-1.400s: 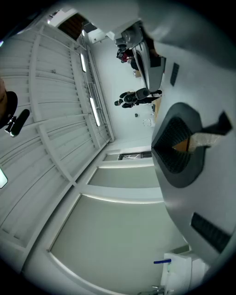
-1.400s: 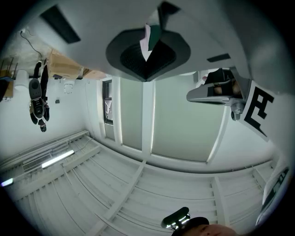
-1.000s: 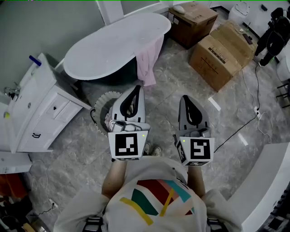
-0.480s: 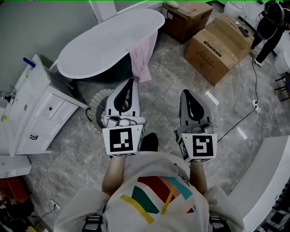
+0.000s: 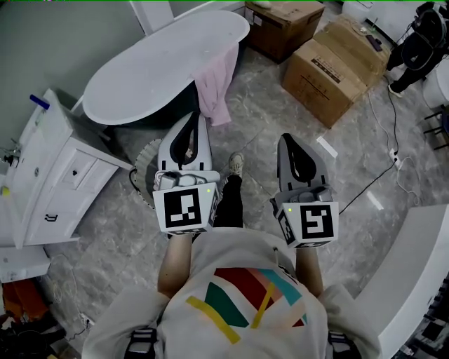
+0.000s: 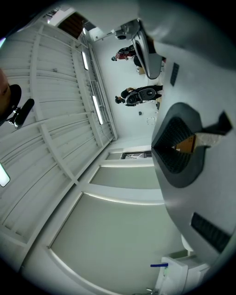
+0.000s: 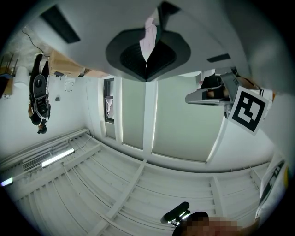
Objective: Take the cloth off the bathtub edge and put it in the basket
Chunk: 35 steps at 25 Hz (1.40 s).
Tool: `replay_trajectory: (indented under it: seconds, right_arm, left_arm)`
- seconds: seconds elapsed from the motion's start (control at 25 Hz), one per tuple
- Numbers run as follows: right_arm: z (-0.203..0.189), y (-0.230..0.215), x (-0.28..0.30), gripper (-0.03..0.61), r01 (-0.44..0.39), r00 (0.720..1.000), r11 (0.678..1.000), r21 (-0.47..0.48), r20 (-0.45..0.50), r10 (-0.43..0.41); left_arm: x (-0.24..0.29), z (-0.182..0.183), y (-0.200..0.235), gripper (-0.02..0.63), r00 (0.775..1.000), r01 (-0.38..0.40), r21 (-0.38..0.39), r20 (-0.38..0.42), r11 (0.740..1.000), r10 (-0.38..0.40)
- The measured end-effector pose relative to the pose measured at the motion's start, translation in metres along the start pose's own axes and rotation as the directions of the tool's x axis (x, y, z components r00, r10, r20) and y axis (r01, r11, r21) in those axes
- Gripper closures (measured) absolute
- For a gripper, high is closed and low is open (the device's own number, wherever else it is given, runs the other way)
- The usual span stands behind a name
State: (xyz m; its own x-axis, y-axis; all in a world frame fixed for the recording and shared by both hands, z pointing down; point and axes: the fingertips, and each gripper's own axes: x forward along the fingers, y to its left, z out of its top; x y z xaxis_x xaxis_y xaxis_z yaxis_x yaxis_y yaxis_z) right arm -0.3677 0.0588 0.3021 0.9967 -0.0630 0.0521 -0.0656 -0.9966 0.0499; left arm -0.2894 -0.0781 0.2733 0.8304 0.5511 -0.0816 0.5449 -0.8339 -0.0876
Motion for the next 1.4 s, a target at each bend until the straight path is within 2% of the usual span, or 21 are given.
replay_trajectory:
  seconds: [0.44,0.88,1.08,1.4]
  right_arm:
    - [0.008,-0.028,0.044,0.566,0.024,0.999,0.998,-0.063,0.044,-0.022]
    - [-0.002,-0.057,0.143,0.566,-0.017,1.0,0.999,-0.041,0.025,0.018]
    - [-0.01,-0.075,0.189,0.566,-0.027,1.0,0.999,-0.037,-0.002,0.027]
    - [-0.002,-0.111,0.292,0.568,-0.069,0.997,0.997,-0.029,-0.02,0.068]
  left_arm:
    - [0.053,-0.004,0.019,0.597,0.998,-0.023,0.019,0.056,1.0,0.022]
    - [0.148,-0.015,0.043,0.597,0.997,-0.032,0.027,0.066,0.999,0.03]
    - [0.193,-0.03,0.051,0.597,0.999,-0.032,0.028,0.035,0.999,0.031]
    - [0.29,-0.033,0.09,0.597,0.997,-0.078,0.011,0.026,0.997,0.077]
